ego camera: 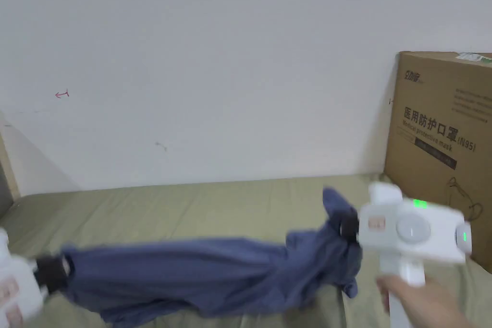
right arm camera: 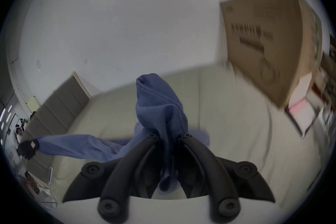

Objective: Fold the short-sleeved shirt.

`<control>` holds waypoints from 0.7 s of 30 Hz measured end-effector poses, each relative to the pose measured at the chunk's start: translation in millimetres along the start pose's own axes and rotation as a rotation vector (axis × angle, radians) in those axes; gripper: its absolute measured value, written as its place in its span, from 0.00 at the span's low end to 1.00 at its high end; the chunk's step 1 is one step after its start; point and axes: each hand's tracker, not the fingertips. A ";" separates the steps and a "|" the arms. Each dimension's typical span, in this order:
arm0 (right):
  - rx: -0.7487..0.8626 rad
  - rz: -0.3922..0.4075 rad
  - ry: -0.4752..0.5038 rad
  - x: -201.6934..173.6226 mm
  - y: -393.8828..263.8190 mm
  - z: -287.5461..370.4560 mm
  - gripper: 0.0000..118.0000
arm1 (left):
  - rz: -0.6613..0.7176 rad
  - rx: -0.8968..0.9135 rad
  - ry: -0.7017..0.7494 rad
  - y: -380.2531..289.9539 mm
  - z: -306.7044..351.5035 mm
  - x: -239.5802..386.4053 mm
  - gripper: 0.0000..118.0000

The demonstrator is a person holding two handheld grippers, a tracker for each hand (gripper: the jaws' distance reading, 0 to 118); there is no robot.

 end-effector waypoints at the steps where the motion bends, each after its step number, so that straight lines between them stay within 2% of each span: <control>1: -0.045 -0.002 -0.005 8.4 -28.1 -3.6 0.12 | 0.031 -0.072 -0.013 -26.3 3.9 -11.8 0.02; 4: -0.127 0.035 -0.012 35.8 -98.8 2.4 0.12 | 0.031 -0.091 0.005 -87.2 38.8 -31.4 0.02; 7: -0.207 0.046 0.035 54.3 -137.1 37.4 0.12 | -0.013 -0.124 -0.036 -105.0 78.6 -47.7 0.02; 10: -0.232 0.171 0.027 55.8 -151.3 85.6 0.12 | -0.061 -0.105 -0.029 -101.5 128.9 -50.6 0.02; 12: -0.238 0.162 0.035 59.5 -156.4 118.3 0.12 | -0.112 -0.077 -0.063 -90.2 162.1 -46.6 0.02; 15: -0.217 0.122 0.110 59.6 -165.0 168.5 0.12 | -0.213 -0.052 -0.060 -75.6 200.6 -34.2 0.02; 18: -0.267 0.106 0.072 55.2 -170.1 208.2 0.12 | -0.235 -0.097 -0.067 -68.4 214.8 -25.5 0.02; 21: -0.381 0.064 0.039 60.7 -180.2 221.6 0.12 | -0.269 -0.252 -0.056 -69.7 191.4 -21.2 0.02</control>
